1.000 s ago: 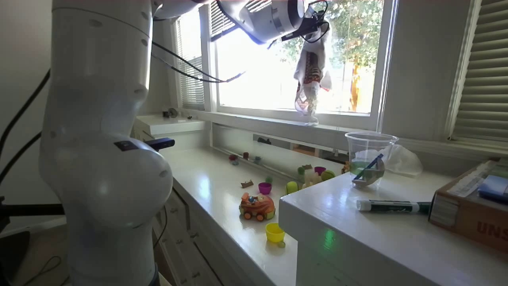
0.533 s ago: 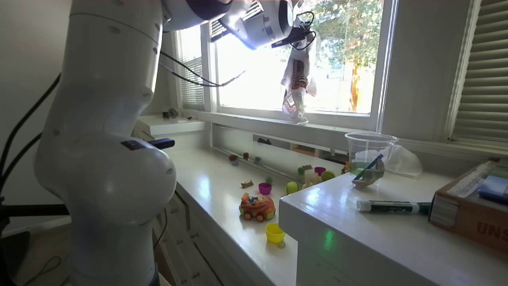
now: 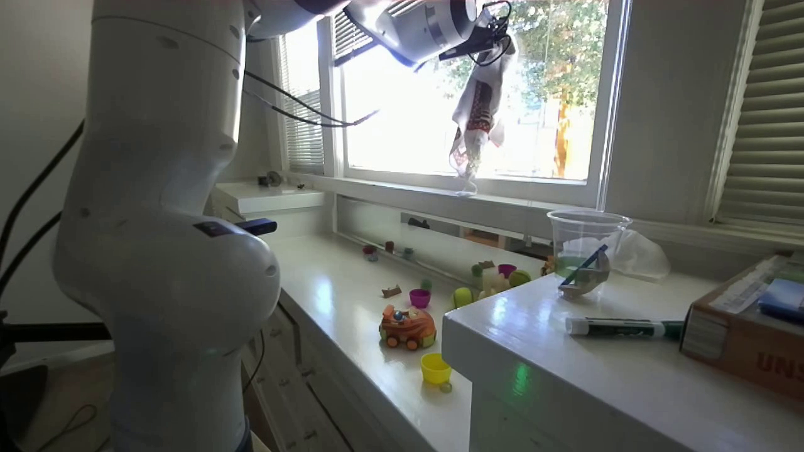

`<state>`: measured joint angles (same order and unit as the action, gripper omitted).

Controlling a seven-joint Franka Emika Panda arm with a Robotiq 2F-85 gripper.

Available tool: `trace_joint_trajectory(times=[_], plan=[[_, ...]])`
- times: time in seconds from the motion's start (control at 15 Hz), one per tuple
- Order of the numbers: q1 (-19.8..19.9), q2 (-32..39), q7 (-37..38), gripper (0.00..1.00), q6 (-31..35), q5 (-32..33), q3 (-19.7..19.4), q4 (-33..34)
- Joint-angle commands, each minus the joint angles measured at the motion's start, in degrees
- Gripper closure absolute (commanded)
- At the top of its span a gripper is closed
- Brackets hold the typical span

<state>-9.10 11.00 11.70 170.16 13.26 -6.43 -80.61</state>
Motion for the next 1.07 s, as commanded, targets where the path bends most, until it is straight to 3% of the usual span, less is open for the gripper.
trace_joint_trajectory(times=[0.0, 0.4, 0.6, 1.0], plan=[[1.6, -4.2, 6.9, 0.98, 0.1, 4.0, -6.9, -3.0], [3.4, -8.5, 15.8, 0.98, -0.6, 10.6, -15.4, -7.2], [3.7, -8.3, 18.2, 0.98, -0.7, 12.5, -17.3, -7.5], [1.5, -7.3, 16.7, 0.98, -0.4, 12.4, -14.9, -7.2]])
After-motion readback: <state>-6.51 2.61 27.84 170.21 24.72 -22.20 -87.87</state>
